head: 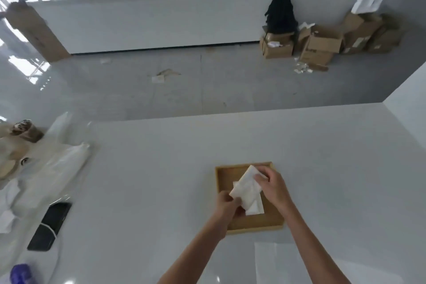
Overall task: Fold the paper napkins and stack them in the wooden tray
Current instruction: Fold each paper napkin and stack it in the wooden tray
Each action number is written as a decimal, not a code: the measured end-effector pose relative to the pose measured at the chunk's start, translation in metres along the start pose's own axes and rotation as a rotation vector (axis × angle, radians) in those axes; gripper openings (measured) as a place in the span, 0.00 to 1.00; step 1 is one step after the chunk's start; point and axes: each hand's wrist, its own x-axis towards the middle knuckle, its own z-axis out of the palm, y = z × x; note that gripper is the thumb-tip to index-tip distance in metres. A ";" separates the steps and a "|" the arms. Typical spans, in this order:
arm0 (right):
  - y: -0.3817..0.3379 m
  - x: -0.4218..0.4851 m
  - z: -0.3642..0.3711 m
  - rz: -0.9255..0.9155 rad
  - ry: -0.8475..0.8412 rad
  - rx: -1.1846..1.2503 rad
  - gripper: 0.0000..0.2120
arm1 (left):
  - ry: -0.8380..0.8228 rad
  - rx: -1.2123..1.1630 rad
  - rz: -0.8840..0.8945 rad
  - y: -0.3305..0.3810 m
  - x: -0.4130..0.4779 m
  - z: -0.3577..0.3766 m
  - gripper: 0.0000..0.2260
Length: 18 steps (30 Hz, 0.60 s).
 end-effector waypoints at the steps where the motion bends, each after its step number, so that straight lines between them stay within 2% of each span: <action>1: 0.014 0.007 0.003 0.021 -0.053 -0.018 0.10 | -0.001 -0.016 -0.069 -0.019 0.010 0.008 0.09; 4: 0.050 0.034 0.014 0.039 -0.180 -0.096 0.12 | 0.011 -0.098 -0.218 -0.055 0.039 0.030 0.10; 7: 0.076 0.058 0.027 -0.003 -0.226 -0.178 0.13 | 0.036 -0.163 -0.272 -0.068 0.062 0.044 0.10; 10: 0.087 0.078 0.041 -0.069 -0.267 -0.245 0.15 | 0.053 -0.091 -0.313 -0.073 0.078 0.047 0.08; 12: 0.095 0.083 0.048 -0.137 -0.181 -0.323 0.17 | 0.103 0.037 -0.356 -0.075 0.085 0.042 0.09; 14: 0.104 0.084 0.048 -0.152 0.025 -0.358 0.17 | 0.206 0.217 -0.307 -0.077 0.091 0.031 0.11; 16: 0.112 0.075 0.042 -0.091 0.202 -0.286 0.16 | 0.277 0.433 -0.198 -0.076 0.092 0.022 0.11; 18: 0.117 0.064 0.039 0.016 0.283 -0.173 0.15 | 0.321 0.569 -0.098 -0.074 0.091 0.018 0.09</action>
